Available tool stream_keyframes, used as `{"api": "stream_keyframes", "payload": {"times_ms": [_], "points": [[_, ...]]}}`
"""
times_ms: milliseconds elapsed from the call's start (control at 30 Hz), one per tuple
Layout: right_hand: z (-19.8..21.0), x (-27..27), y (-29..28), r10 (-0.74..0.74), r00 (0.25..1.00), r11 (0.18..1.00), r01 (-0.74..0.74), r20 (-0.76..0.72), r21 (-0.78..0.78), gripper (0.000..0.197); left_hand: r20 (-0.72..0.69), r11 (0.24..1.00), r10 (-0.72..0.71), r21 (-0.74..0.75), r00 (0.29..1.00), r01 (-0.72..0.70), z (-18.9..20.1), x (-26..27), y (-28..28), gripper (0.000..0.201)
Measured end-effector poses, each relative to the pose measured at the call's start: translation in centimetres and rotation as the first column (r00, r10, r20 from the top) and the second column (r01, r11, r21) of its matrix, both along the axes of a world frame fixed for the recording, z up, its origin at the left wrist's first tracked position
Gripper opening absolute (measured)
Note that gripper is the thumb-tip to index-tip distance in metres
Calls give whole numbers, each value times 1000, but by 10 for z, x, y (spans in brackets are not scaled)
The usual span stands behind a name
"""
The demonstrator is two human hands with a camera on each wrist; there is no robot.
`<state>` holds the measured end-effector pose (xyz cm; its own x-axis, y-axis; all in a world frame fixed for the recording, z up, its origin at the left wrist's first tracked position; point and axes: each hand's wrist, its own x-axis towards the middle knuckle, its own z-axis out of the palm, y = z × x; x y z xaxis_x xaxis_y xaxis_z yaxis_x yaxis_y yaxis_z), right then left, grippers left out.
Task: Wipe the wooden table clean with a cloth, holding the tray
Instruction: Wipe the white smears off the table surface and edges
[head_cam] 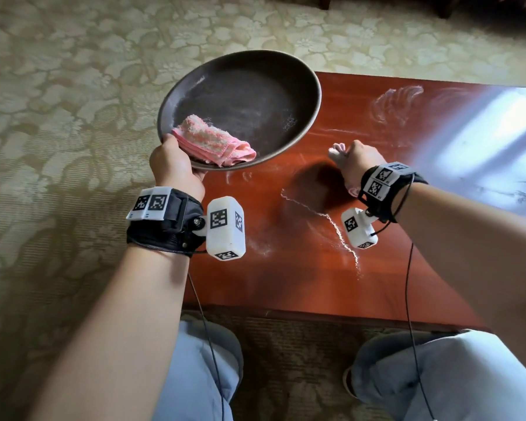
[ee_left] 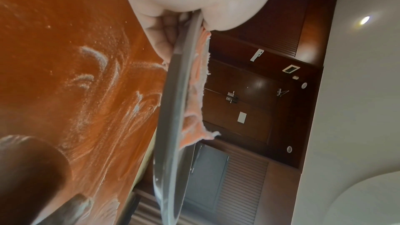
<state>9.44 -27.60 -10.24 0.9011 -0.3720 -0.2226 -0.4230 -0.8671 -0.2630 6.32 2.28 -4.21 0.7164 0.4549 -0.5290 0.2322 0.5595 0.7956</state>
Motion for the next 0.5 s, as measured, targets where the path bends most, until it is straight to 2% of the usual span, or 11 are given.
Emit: {"api": "stream_keyframes", "payload": {"times_ms": [67, 133, 333, 500], "points": [[-1, 0, 7, -5, 1000, 999, 3, -30, -51, 32, 1, 1000, 8, -8, 1000, -8, -5, -2, 10, 20], [-6, 2, 13, 2, 1000, 997, -4, -31, -83, 30, -1, 1000, 12, 0, 1000, -12, -10, -3, 18, 21], [-15, 7, 34, -7, 994, 982, -13, -105, -188, 52, -24, 999, 17, 51, 1000, -16, -26, -5, 28, 18], [-11, 20, 33, 23, 992, 981, -47, -127, -191, 33, -15, 999, 32, 41, 999, -32, -35, -4, 30, 20]]}}
